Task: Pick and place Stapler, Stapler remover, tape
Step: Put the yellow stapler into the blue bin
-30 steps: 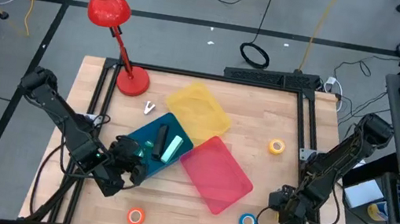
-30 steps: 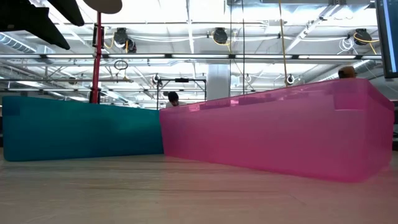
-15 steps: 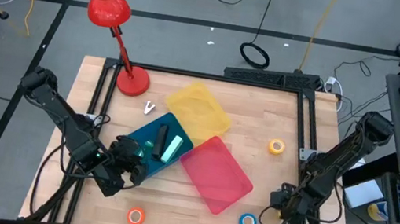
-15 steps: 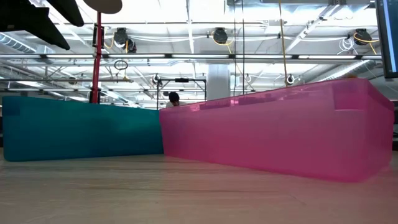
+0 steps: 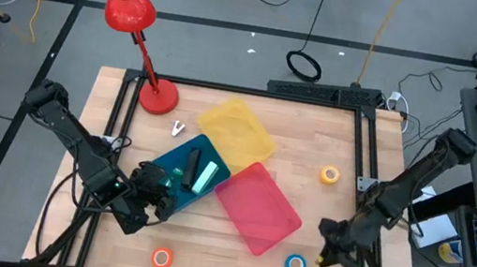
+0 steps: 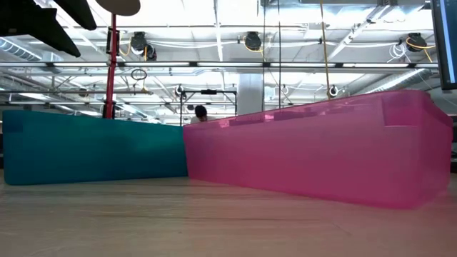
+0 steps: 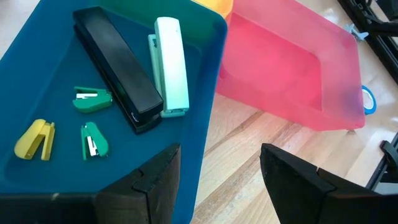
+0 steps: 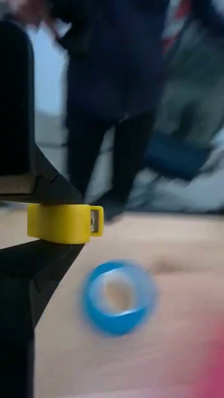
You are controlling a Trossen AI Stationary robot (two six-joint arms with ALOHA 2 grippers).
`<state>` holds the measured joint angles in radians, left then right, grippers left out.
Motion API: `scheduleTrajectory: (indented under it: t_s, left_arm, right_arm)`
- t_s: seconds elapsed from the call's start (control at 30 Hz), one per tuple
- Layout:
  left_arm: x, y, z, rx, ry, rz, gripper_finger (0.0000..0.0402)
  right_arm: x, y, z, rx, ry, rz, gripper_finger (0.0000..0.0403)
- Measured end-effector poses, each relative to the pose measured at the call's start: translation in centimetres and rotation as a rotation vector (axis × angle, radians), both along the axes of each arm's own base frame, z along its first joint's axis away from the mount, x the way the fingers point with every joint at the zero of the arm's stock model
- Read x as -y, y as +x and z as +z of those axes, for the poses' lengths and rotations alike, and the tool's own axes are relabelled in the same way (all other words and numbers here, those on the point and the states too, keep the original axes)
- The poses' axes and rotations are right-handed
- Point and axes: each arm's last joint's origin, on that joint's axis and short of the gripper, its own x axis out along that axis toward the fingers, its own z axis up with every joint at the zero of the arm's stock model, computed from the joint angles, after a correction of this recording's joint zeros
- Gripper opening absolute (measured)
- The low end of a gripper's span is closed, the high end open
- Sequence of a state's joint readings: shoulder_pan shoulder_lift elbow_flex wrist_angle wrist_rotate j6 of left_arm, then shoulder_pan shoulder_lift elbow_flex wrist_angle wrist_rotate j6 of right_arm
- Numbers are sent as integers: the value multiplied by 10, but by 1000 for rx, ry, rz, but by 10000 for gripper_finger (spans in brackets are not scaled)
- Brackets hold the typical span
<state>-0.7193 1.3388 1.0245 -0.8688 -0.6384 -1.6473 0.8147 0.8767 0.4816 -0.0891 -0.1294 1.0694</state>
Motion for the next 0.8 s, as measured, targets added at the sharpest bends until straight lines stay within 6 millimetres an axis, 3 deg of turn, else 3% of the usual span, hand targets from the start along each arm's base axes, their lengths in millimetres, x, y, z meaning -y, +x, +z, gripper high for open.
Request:
scheduleTrajectory:
  t_s: [0.2, 0.53, 0.8]
  left_arm:
    - [-1, 1, 0, 0, 1, 2, 218]
    - [-14, 11, 0, 9, -6, 73, 219]
    - [-29, 32, 6, 99, -7, 114, 218]
  right_arm:
    - [25, 25, 24, 274, 62, -179, 66]
    - [73, 70, 52, 746, -16, -437, 68]
    - [89, 116, 70, 860, -182, -504, 67]
